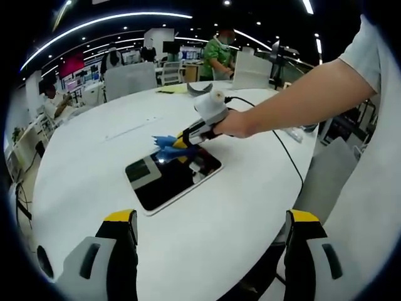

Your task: Wipe the mirror surface with the cleaning cloth until all visible marks leave the cleaned area.

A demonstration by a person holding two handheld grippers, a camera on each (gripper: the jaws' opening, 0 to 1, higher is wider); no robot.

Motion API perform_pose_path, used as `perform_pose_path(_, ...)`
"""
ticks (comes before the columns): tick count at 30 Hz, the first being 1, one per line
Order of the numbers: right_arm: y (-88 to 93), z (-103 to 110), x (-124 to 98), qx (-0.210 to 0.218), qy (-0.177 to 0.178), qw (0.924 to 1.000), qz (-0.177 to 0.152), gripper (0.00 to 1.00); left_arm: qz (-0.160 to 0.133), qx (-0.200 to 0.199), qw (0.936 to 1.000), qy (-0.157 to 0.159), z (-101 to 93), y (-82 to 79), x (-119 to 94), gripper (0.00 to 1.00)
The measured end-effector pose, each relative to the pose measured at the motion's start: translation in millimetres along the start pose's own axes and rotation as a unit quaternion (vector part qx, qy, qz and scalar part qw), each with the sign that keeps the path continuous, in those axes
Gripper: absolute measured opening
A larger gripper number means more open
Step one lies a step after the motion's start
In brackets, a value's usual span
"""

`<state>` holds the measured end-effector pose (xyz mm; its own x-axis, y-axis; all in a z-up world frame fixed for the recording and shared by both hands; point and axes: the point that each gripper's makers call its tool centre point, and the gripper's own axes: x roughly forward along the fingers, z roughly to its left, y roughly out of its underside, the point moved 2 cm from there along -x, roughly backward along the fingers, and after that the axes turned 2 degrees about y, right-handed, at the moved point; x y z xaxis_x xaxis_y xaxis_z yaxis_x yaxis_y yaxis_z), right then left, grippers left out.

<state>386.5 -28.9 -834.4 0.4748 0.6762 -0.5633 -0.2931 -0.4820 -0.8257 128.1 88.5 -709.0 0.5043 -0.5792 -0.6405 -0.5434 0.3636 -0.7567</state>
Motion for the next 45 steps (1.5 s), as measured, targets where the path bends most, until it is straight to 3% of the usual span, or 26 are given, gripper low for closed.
perform_pose_path(45,13.8,-14,-22,0.029,0.031,0.9991,-0.008,0.01,0.01,0.011,0.9999,0.007,0.1,1.7,5,0.99)
